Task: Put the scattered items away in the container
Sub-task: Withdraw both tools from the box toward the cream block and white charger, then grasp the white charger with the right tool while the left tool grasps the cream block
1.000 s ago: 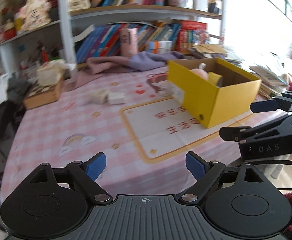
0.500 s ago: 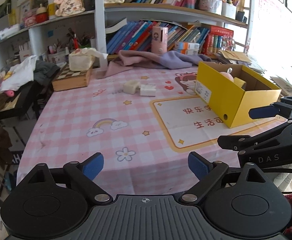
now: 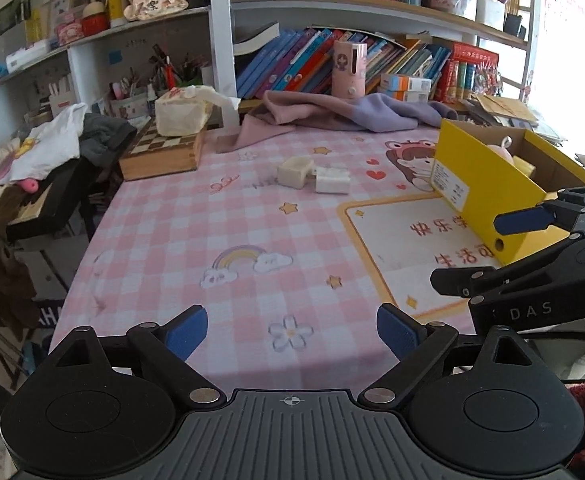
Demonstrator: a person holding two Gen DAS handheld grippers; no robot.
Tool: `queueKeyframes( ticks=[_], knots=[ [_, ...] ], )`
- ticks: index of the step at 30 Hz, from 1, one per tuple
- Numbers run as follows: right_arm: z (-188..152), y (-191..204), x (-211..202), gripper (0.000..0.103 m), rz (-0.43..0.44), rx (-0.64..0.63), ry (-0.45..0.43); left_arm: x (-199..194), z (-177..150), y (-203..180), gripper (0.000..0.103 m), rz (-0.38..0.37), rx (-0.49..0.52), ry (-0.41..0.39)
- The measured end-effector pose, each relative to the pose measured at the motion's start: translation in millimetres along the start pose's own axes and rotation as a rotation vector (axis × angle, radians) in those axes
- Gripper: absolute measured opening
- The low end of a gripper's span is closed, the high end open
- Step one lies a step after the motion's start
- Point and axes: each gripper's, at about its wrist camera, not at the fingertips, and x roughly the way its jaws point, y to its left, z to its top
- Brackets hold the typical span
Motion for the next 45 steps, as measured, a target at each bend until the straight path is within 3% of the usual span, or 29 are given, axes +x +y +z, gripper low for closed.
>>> queueKeyframes(
  ticks=[9,17,30,32,36,39,45],
  knots=[
    [39.0,-31.7,65.6,0.088,-0.009,0.071,-0.004,61.9,48.2,11.5,0.094,-0.015,0.027,0.037],
    [72.8,-48.7,127.4,0.088,-0.017,0.149,-0.015,111.8,90.0,23.3,0.094,0.019,0.050,0.040],
    [113.7,-58.1,224.7,0.087,-0.050,0.202,0.021,156.2,118.8,33.6,0.094,0.036,0.080,0.098],
    [113.5,-58.9,233.3,0.083,-0.048,0.193,0.041,162.6,120.7,34.8,0.094,0.033,0.080,0.107],
    [110.5,-67.1,236.4,0.054,-0.013,0.209,0.061,177.8,127.1,32.1,0.094,0.010,0.080,0.113],
    [108.3,-75.9,228.7,0.049,-0.031,0.229,0.067,191.8,132.8,27.1,0.093,-0.011,0.089,0.103],
    [94.8,-92.7,209.1,0.048,-0.068,0.270,0.089,231.0,146.0,11.8,0.092,-0.054,0.128,0.084]
  ],
)
